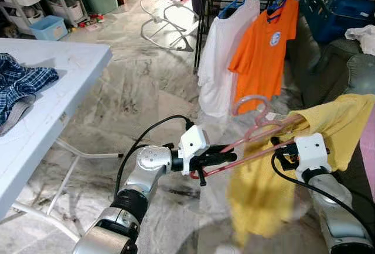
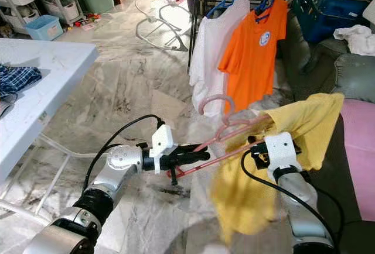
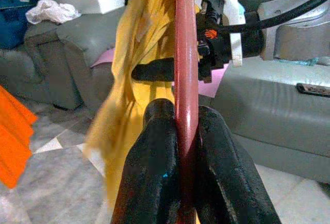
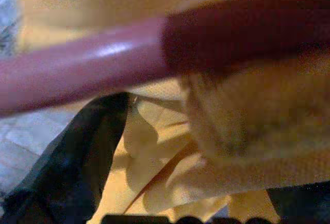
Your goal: Hang hanger
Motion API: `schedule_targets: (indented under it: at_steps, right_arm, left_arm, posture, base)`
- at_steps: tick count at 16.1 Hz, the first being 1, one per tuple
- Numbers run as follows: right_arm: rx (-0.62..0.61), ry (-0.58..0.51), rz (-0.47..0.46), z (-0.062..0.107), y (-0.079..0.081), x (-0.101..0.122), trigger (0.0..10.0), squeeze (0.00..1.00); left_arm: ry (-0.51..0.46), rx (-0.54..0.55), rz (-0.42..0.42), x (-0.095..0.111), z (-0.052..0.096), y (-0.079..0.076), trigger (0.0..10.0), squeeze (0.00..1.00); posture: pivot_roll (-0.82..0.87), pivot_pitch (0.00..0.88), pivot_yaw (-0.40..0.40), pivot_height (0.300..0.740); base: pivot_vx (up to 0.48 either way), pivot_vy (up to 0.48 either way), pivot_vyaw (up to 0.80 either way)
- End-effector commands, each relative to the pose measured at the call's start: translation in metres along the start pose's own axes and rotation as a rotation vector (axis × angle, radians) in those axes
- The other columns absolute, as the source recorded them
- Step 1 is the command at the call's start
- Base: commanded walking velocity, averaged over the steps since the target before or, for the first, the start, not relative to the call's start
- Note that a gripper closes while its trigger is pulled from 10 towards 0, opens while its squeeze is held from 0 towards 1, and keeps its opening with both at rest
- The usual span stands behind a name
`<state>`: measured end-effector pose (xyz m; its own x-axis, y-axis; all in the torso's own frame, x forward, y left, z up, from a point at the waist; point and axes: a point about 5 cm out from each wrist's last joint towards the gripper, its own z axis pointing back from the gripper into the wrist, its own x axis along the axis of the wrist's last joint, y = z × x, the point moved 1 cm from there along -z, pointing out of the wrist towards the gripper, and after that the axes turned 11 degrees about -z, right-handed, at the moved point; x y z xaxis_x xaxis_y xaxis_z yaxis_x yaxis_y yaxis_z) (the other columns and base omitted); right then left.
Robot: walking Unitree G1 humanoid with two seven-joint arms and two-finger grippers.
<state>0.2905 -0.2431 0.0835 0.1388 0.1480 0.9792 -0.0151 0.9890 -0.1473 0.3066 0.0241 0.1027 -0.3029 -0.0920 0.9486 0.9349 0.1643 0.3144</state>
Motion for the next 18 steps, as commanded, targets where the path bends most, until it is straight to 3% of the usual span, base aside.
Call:
schedule_targets:
  at_steps: [1,7,18]
  right_arm:
    - [-0.026,0.012,-0.027,0.004,-0.003,-0.007,0.0,0.00]
    - [-0.156,-0.033,-0.048,0.014,-0.023,-0.008,0.0,0.00]
    - [-0.213,-0.078,-0.061,0.020,-0.032,-0.004,0.0,0.00]
  left_arm:
    - [-0.071,-0.012,-0.040,0.015,-0.008,0.002,0.0,0.00]
    - [-0.071,-0.031,-0.032,0.016,-0.007,0.000,0.0,0.00]
    - [-0.083,-0.036,-0.025,0.015,-0.012,-0.006,0.0,0.00]
  posture:
    - [-0.10,0.081,-0.005,0.740]
    - [-0.11,0.076,-0.002,0.740]
    - [-0.11,0.061,-0.018,0.740]
  base:
    - [0.000,0.000,0.00]
    - [0.000,0.000,0.00]
    - [0.000,0.000,0.00]
